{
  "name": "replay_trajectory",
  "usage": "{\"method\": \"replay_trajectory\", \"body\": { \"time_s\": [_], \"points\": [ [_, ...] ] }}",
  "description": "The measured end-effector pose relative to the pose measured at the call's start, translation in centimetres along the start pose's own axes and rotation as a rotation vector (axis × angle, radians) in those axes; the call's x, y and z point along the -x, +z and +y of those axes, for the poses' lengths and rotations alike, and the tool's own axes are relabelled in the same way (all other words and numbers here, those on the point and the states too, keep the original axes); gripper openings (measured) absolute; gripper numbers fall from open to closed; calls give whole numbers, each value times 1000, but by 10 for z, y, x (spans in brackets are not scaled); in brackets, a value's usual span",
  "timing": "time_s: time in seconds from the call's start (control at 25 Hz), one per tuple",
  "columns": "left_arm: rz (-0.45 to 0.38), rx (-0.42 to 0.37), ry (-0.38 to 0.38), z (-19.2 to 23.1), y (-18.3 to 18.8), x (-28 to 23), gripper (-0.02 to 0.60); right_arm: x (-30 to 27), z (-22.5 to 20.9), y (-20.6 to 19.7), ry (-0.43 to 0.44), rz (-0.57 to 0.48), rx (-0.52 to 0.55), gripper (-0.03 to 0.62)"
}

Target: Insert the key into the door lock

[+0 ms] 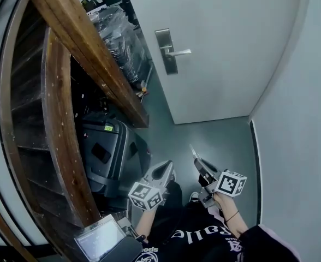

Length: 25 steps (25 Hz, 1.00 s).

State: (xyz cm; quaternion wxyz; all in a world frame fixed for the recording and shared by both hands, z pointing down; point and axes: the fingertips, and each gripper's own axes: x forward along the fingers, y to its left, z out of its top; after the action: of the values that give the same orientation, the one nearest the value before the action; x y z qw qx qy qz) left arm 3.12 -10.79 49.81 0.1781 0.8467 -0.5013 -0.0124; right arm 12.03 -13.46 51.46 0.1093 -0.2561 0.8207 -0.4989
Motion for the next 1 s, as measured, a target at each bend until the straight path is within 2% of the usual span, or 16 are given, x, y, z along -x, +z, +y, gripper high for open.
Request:
{"method": "replay_trajectory", "body": {
  "time_s": [0.24, 0.36, 0.52, 0.76, 1.0],
  "points": [
    [-1, 14, -31, 38, 12, -38, 5, -33, -14, 25, -26, -21, -4, 35],
    [6, -3, -63, 65, 25, -60, 5, -59, -21, 41, -45, -41, 3, 35],
    [19, -46, -111, 110, 53, -89, 5, -105, -32, 69, -74, -82, 2, 35],
    [-13, -53, -146, 185, 102, -129, 5, -185, -32, 119, -66, -150, 7, 35],
    [6, -65, -221, 232, 121, -164, 5, -247, -52, 166, -79, -224, -2, 35]
  ]
}}
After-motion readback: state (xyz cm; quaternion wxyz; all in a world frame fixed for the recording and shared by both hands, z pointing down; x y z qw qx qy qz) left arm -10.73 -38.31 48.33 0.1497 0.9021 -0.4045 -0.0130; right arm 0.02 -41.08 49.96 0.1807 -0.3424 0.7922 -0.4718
